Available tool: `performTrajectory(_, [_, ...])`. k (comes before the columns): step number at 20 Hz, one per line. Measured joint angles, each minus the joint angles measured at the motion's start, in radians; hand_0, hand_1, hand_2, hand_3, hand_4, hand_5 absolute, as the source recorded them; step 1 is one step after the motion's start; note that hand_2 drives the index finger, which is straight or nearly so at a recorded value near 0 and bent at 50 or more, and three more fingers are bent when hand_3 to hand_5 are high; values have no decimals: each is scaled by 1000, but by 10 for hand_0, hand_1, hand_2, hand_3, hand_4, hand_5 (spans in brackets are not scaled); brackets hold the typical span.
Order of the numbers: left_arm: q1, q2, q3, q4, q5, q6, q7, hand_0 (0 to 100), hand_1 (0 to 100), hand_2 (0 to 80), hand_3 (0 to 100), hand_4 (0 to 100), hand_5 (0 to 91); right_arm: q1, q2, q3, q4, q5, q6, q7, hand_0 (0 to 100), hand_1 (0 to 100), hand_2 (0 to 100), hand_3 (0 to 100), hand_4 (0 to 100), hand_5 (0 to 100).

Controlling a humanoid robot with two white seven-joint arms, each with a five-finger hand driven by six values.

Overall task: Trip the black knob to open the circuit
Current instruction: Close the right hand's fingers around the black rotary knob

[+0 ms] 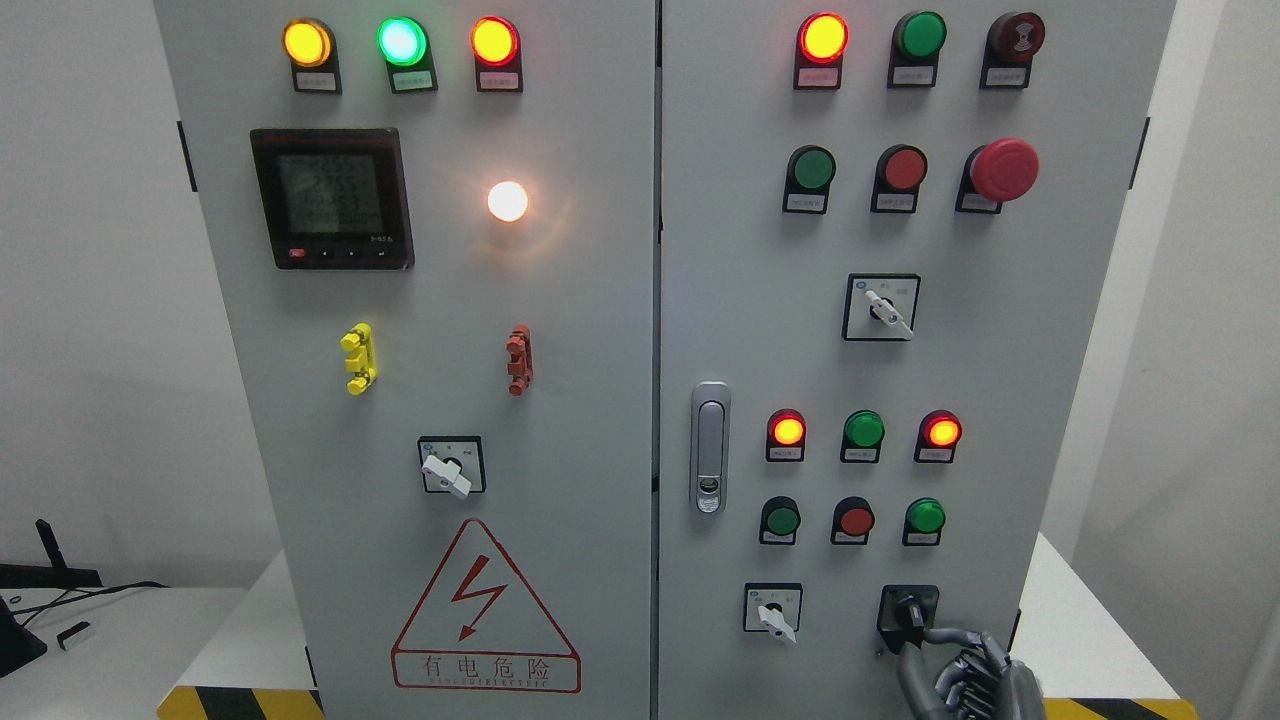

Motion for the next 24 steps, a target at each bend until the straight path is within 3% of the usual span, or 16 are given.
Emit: performTrajectory(24, [0,0,0,0,0,0,0,120,389,0,0,0,0,-4,0,29,5,0,2,-6,413,744,521,917,985,1000])
